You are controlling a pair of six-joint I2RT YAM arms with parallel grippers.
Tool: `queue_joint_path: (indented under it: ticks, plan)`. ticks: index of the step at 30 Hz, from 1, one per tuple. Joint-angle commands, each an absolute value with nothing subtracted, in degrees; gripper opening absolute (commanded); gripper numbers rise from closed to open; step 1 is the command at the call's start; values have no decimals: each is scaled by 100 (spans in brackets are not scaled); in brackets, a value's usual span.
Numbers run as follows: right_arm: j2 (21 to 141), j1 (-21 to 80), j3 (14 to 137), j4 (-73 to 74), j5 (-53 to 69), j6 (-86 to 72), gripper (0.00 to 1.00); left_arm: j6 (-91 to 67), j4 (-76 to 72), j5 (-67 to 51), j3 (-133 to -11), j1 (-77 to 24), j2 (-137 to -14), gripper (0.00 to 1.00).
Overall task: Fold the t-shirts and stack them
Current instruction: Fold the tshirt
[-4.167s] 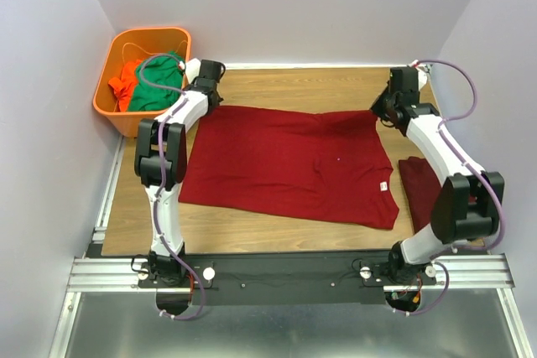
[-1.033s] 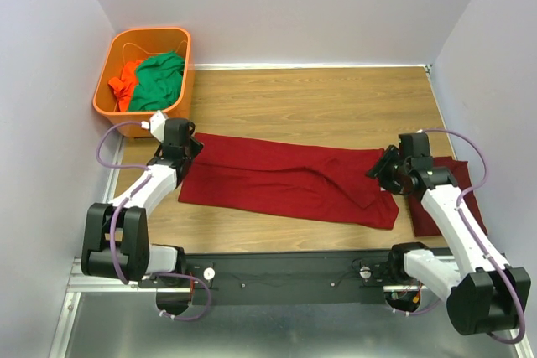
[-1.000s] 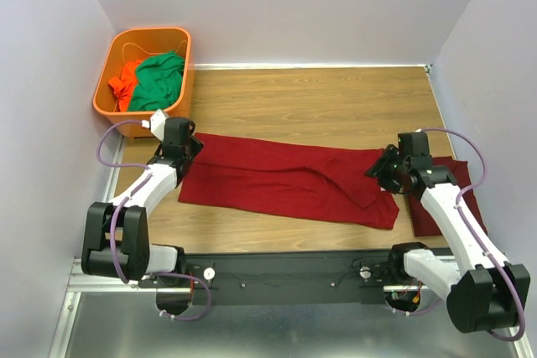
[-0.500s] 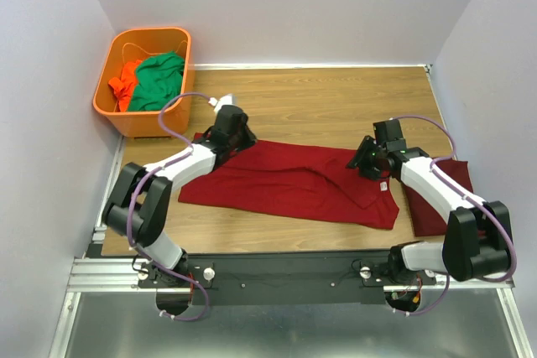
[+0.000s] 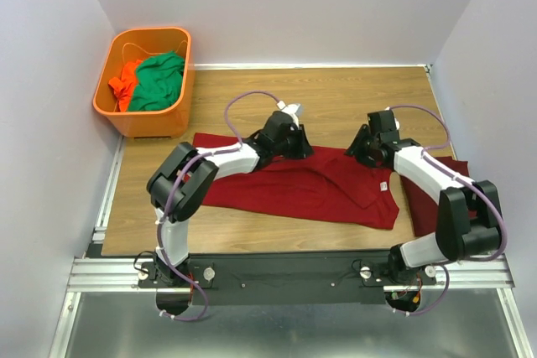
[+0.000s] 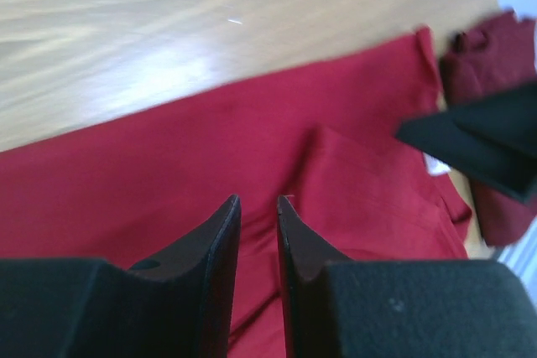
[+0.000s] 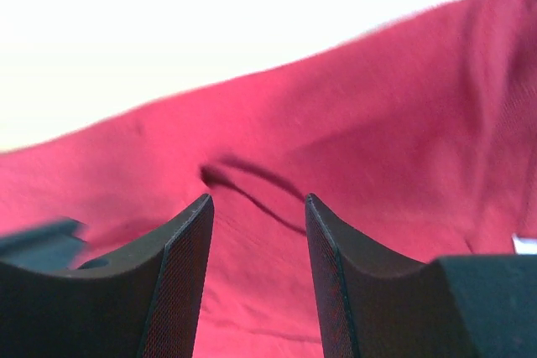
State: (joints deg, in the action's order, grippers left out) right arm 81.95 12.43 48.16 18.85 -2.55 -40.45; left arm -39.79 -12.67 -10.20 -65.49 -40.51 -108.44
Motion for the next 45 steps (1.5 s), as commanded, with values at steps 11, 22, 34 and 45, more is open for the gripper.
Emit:
queue_joint_path:
  ticks: [11, 22, 34, 45]
  plan:
    - [9334, 1538, 5440, 905, -220, -3735, 55, -3709, -1415, -1652, -6689, -4412, -11399, 31]
    - [9299, 1890, 5221, 888, -246, -3814, 53, -3735, -1380, -1644, -6302, -4412, -11329, 28]
    - [9079, 2004, 4913, 905, -97, -3885, 24, -3727, -1371, -1626, -6258, -4412, -11268, 28]
    - [8430, 2092, 4615, 1002, 316, -4087, 2, -3744, -1371, -1626, -6258, -4395, -11215, 28]
